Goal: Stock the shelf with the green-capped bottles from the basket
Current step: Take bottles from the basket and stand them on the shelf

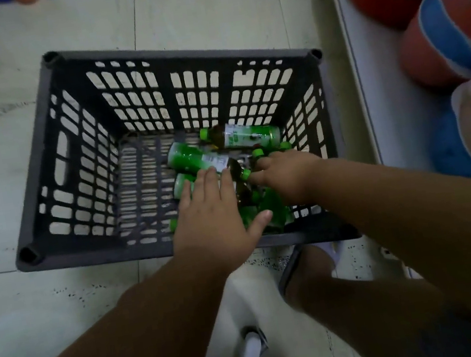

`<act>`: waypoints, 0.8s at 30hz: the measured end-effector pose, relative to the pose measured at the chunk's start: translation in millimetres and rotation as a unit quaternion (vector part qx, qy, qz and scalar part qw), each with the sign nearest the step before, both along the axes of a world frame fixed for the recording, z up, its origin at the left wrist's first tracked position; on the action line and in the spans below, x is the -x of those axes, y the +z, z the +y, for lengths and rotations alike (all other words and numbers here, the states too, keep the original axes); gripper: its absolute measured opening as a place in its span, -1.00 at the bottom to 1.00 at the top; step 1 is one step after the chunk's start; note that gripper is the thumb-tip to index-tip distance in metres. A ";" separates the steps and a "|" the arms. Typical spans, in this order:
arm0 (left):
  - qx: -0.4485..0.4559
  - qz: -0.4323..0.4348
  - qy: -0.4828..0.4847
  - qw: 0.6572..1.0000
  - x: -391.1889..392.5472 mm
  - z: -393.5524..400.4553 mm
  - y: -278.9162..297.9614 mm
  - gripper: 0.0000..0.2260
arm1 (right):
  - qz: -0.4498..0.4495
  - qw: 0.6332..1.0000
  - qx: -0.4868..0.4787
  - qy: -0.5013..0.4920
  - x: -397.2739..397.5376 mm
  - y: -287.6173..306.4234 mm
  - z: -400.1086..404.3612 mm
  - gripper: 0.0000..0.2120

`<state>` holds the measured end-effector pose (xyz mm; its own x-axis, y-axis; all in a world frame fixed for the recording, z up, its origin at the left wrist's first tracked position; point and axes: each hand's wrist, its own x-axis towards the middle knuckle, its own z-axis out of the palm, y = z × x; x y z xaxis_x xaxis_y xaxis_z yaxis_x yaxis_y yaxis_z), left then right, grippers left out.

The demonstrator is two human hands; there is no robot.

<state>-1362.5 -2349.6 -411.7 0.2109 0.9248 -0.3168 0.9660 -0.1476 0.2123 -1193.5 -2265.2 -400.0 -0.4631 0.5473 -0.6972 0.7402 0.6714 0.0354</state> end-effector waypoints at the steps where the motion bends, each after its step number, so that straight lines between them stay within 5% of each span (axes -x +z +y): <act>1: 0.000 0.005 0.000 1.000 0.0 0.3 -0.2 -0.11 | -0.003 1.000 0.003 -0.010 -2.3 -7.9 0.0 -0.35; 4: 0.005 0.014 -0.009 1.000 -2.2 2.6 -1.6 -0.14 | 0.021 0.979 0.000 -0.205 -8.2 -30.3 -2.3 -0.37; 8: 0.015 0.023 -0.014 1.000 -2.5 3.8 -2.3 -0.15 | 0.084 0.803 0.028 -0.590 -8.5 -59.4 2.4 -0.36; 12: 0.016 0.021 -0.012 1.000 -1.7 3.9 -3.6 -0.14 | 0.112 0.726 0.040 -0.678 -1.4 -84.4 -1.8 -0.22; 15: 0.013 0.018 -0.010 1.000 -2.6 4.2 -4.0 -0.14 | 0.157 0.652 0.004 -0.742 2.7 -88.7 2.3 -0.32; 17: 0.013 0.017 -0.011 1.000 -2.5 4.8 -4.5 -0.14 | 0.152 0.676 0.014 -0.720 -0.1 -90.0 8.9 -0.35; 19: 0.011 0.013 -0.011 1.000 -2.0 4.5 -4.6 -0.15 | 0.178 0.638 0.048 -0.748 -3.6 -93.7 6.1 -0.21; 20: 0.007 0.012 -0.010 1.000 -1.9 4.6 -4.8 -0.15 | 0.206 0.652 0.056 -0.728 -3.8 -96.5 3.9 -0.16; 24: 0.001 0.004 -0.006 1.000 -2.7 4.3 -5.6 -0.16 | 0.306 0.669 0.067 -0.674 5.0 -90.2 1.7 -0.32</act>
<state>-1359.8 -2345.3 -417.2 0.2190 0.9214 -0.3209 0.9658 -0.1580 0.2056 -1198.5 -2263.5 -490.2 0.1673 0.7059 -0.6882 0.5237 -0.6551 -0.5446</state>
